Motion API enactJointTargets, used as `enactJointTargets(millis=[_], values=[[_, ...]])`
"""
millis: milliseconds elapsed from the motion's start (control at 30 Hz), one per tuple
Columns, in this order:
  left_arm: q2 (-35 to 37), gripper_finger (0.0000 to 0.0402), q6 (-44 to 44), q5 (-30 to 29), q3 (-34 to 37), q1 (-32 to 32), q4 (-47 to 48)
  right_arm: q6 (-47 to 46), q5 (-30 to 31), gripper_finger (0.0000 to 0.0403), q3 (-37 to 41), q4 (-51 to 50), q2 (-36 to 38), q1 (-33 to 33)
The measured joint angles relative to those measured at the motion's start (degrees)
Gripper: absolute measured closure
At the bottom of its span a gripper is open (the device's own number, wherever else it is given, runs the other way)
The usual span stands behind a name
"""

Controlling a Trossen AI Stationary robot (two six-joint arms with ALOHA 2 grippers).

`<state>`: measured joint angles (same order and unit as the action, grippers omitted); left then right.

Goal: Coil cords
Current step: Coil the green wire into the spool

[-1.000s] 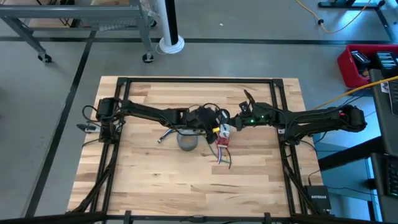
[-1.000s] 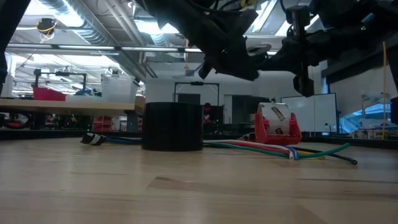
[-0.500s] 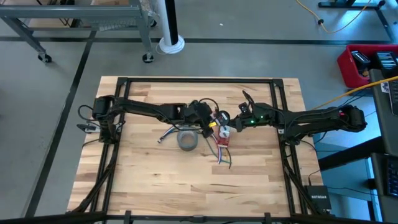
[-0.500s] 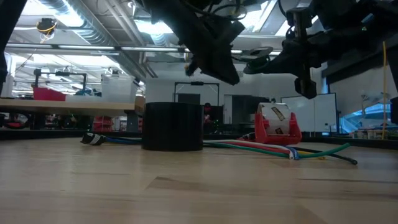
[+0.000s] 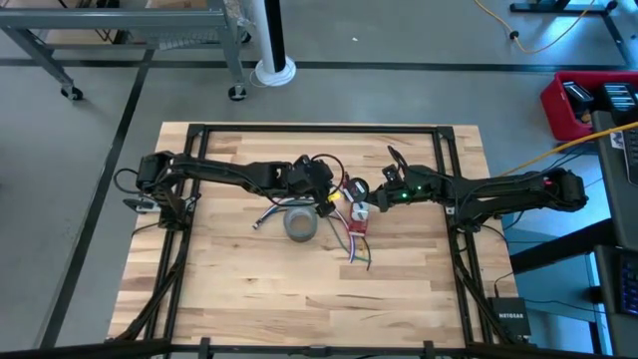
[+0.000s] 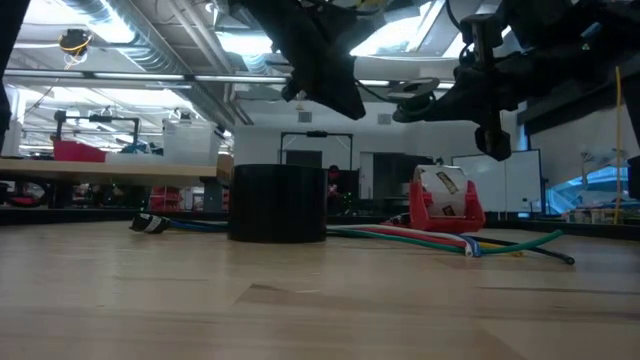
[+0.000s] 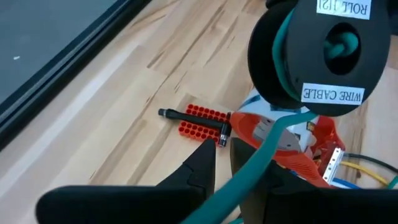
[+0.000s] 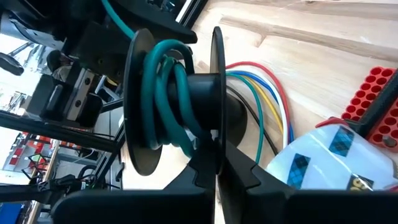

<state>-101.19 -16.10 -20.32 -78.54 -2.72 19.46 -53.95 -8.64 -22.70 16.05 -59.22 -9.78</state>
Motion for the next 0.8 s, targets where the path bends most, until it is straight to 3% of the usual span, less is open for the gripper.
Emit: enactJointTargets(millis=[300, 800], values=[[-0.04, 0.0359, 1.11, 4.24, 0.0, -0.09, 0.03, 0.02, -0.04, 0.04, 0.0, -0.02, 0.0, 0.0], [1.51, 0.0359, -2.57, 4.68, 0.39, 0.1, -3.88, 1.56, -0.27, 0.04, 0.0, 0.14, 0.01, 0.0]])
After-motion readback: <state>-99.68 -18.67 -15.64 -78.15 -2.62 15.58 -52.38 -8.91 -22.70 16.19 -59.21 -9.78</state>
